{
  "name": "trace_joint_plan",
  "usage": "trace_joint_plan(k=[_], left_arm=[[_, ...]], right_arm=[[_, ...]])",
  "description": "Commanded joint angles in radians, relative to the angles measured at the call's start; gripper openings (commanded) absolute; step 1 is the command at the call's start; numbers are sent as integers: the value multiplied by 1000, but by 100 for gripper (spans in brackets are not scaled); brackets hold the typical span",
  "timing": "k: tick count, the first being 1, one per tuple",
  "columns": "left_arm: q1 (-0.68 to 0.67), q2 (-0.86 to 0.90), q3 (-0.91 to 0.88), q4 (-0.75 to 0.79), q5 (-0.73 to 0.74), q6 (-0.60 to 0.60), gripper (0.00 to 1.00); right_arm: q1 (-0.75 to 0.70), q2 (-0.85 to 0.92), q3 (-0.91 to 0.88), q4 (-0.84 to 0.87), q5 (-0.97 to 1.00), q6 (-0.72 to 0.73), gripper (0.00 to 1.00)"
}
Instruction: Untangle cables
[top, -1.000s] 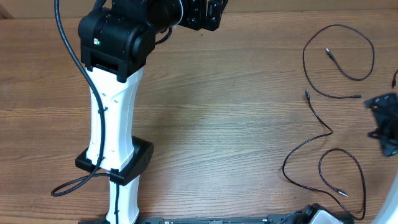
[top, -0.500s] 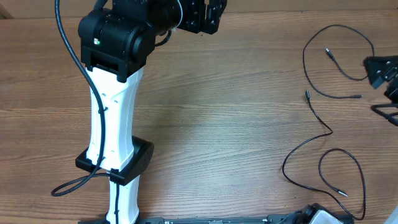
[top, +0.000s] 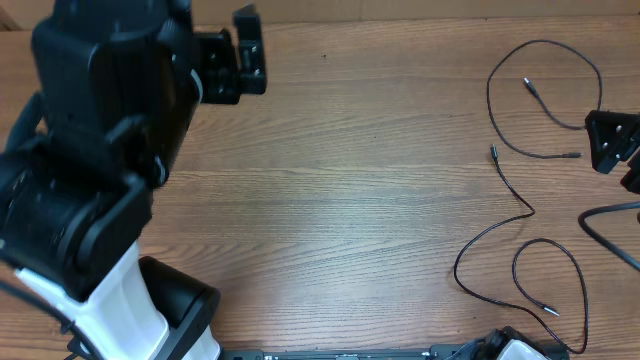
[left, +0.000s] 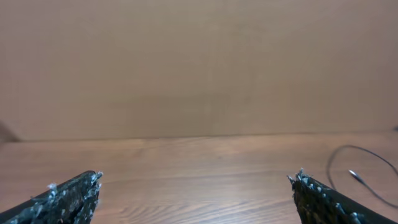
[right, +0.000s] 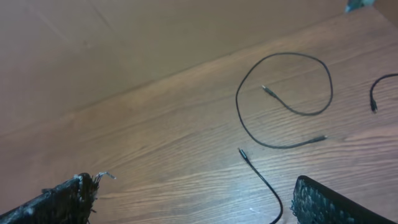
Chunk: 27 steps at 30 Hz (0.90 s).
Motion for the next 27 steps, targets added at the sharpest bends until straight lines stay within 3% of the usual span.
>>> trace_joint_plan(k=[1, 7, 8, 11, 15, 18, 23, 27], left_arm=[[-80, 24, -7, -61, -330, -87, 99], [-276, 24, -8, -65, -687, -115, 100], [-359, 25, -8, -65, -804, -114, 99], [-493, 25, -10, -65, -955, -97, 99], [-605, 25, -10, -65, -984, -61, 99], [-628, 25, -10, -65, -1025, -48, 99], [-686, 21, -10, -65, -1066, 9, 100], [-780, 0, -10, -65, -1199, 21, 100]], right_arm=[[21, 24, 15, -33, -81, -100, 100], [174, 24, 15, -71, 43, -111, 100], [254, 24, 15, -80, 117, -108, 100], [399, 21, 15, -97, 257, -93, 100], [580, 8, 15, -98, 556, 27, 100], [649, -11, 15, -98, 643, 52, 100], [664, -37, 15, -88, 672, 59, 100], [664, -21, 15, -71, 672, 59, 100]])
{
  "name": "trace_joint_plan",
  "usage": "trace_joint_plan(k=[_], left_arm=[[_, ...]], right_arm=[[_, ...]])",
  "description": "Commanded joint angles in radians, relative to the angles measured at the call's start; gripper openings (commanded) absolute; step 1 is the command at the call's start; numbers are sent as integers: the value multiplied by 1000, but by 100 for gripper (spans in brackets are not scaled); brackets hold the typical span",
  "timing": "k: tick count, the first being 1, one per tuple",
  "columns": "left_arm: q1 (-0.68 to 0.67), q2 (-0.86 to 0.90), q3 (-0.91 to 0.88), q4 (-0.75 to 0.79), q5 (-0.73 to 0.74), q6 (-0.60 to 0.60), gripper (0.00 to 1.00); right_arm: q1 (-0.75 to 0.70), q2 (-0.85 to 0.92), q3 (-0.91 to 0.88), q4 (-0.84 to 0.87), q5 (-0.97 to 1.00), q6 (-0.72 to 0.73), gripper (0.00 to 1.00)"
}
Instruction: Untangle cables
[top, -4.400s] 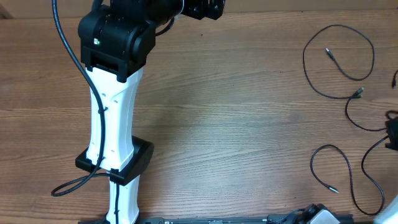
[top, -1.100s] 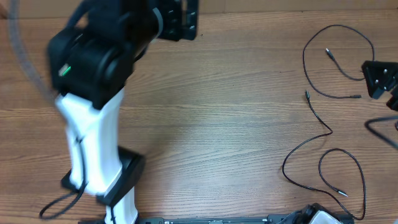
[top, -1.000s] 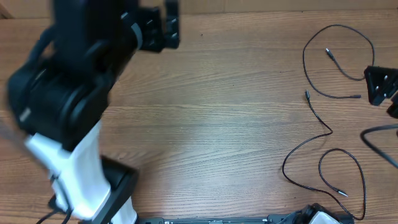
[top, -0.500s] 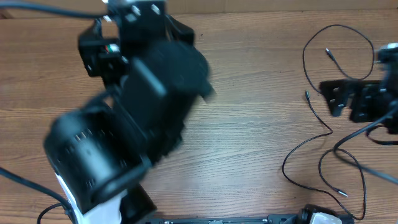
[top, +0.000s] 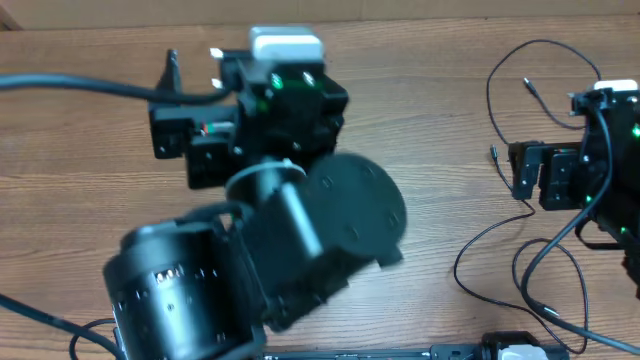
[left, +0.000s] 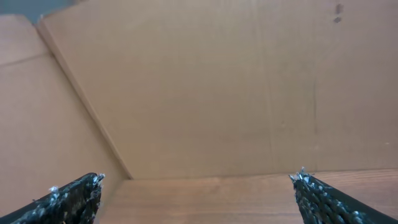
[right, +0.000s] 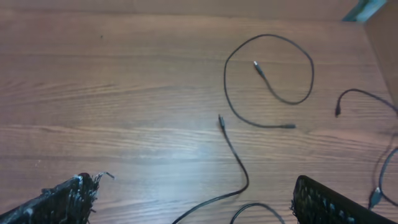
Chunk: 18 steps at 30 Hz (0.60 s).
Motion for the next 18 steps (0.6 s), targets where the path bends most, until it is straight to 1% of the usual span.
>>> trace_joint_plan(k=[1, 6, 11, 18], left_arm=[[-75, -36, 0, -2, -152, 31, 100], [-99, -89, 0, -2, -102, 30, 100], [-99, -143, 0, -2, -91, 34, 100], [-99, -183, 0, -2, -39, 53, 100]], right_arm=[[5, 24, 15, 14, 34, 13, 100], [5, 98, 15, 26, 32, 39, 100], [5, 164, 15, 36, 28, 62, 100], [5, 192, 15, 67, 3, 61, 100]])
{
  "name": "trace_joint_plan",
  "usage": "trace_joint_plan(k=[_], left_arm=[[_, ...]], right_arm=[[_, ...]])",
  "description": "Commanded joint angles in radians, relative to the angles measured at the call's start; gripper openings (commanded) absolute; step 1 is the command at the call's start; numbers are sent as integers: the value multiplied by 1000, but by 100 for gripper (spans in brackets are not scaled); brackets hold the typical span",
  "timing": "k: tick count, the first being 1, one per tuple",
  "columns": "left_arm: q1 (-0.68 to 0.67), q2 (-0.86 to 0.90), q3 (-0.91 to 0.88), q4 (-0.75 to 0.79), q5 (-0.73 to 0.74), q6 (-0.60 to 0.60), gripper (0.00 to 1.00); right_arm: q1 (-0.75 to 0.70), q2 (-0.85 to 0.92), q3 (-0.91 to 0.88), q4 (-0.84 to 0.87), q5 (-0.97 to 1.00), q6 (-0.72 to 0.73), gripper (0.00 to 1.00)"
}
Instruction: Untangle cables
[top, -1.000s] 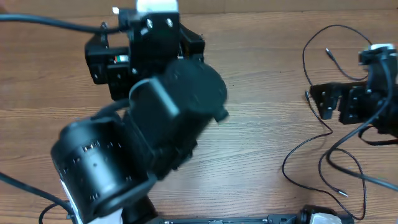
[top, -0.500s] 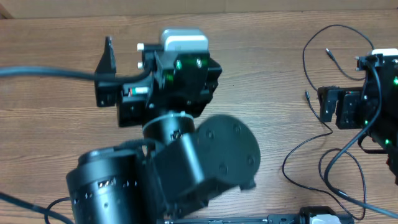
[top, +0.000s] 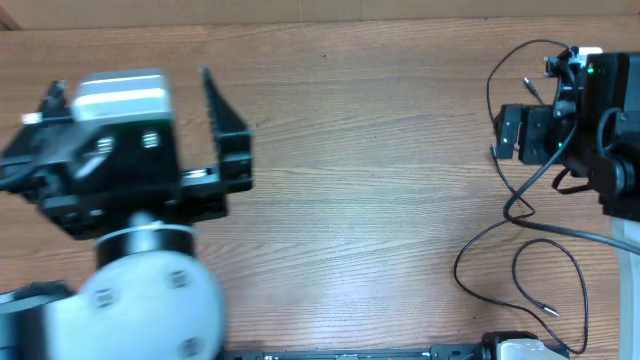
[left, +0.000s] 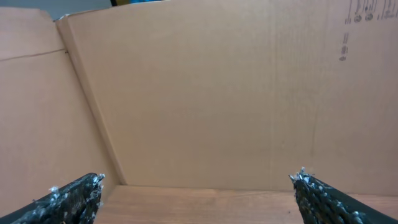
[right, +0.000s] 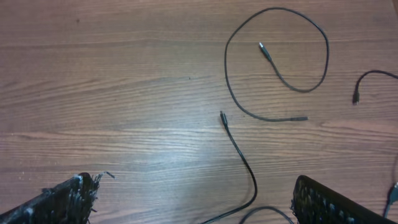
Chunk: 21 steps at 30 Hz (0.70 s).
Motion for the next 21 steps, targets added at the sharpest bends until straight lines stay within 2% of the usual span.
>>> trace_joint_plan(k=[1, 8, 11, 16, 21], left_arm=[[0, -6, 2, -2, 27, 26, 99], [13, -18, 2, 29, 12, 39, 100], [15, -26, 2, 63, 43, 105, 100], [16, -67, 2, 84, 392, 302, 100], [53, -84, 2, 114, 448, 333, 100]], right_arm=[[5, -5, 15, 9, -14, 11, 100], [5, -5, 15, 22, -14, 11, 100], [5, -5, 15, 26, -30, 11, 100], [5, -5, 15, 32, -37, 11, 100], [5, -5, 15, 38, -37, 11, 100]])
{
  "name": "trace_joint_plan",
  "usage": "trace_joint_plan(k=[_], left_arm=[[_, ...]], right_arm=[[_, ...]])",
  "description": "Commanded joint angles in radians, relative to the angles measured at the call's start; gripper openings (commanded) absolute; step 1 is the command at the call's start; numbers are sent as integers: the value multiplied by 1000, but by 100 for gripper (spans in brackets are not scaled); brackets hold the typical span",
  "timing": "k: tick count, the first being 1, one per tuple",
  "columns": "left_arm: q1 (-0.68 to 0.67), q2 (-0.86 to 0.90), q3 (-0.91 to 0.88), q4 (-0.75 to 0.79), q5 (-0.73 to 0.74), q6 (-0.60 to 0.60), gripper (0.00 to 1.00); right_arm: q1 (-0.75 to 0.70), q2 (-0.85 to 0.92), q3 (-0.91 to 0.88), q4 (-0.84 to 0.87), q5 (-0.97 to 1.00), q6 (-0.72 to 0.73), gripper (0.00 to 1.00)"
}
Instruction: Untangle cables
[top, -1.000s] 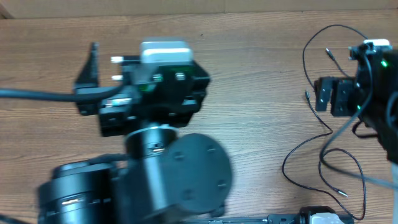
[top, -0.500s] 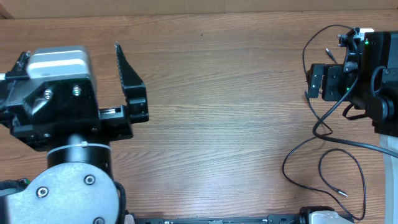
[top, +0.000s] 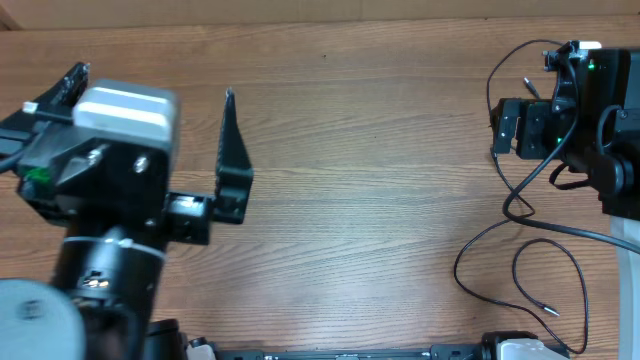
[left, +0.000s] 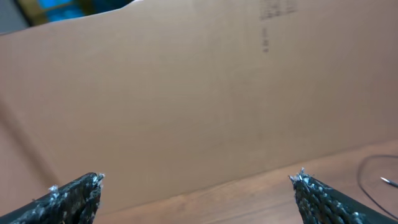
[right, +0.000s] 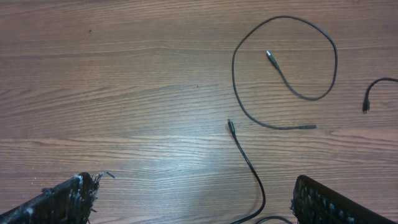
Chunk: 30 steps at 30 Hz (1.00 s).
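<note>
Two thin black cables lie on the wooden table at the right. One is a round loop (right: 286, 62) with both plugs free (top: 545, 48). The other starts at a plug (right: 231, 126) and snakes toward the front into a second loop (top: 550, 275). In the right wrist view they lie apart. My right gripper (right: 196, 183) hangs open above the snaking cable's plug end, holding nothing (top: 520, 125). My left gripper (left: 200, 180) is open and empty, raised over the table's left side and facing the cardboard wall.
A cardboard wall (left: 186, 93) stands along the table's back edge. Another black cable end (right: 365, 107) shows at the right edge of the right wrist view. The left arm's bulky body (top: 100, 200) covers the table's left part. The right arm's own wiring (top: 600, 235) trails over the front loop.
My left wrist has turned right: its view shows the table edge and a bit of cable instead of the wall corner. The right gripper shifted only slightly. Both stay open; the cables lie unchanged.
At first my left gripper sat at the back left and my right at the table's right edge. Then the left arm was over the middle and the right was above the cables. After that the left was raised facing the wall. The cables have not moved.
</note>
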Motion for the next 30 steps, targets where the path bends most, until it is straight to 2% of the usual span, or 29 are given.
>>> trace_joint_plan(k=[1, 4, 12, 15, 25, 28, 30], left_arm=[[40, -14, 2, 44, 109, 77, 100], [110, 26, 1, 126, 76, 126, 100], [440, 162, 1, 370, -343, 126, 100], [582, 200, 1, 440, -433, 130, 100], [964, 209, 1, 537, -426, 128, 100], [1024, 211, 1, 536, -407, 74, 100], [1036, 211, 1, 525, -322, 65, 100]], right_arm=[[5, -5, 15, 9, -8, 3, 100], [5, -5, 15, 8, -32, 3, 100], [5, -5, 15, 5, -38, 3, 100], [5, -5, 15, 9, -38, 3, 100], [5, 3, 15, 77, -37, -5, 100], [5, 3, 15, 92, -37, -4, 100], [5, 3, 15, 104, -37, -4, 100]])
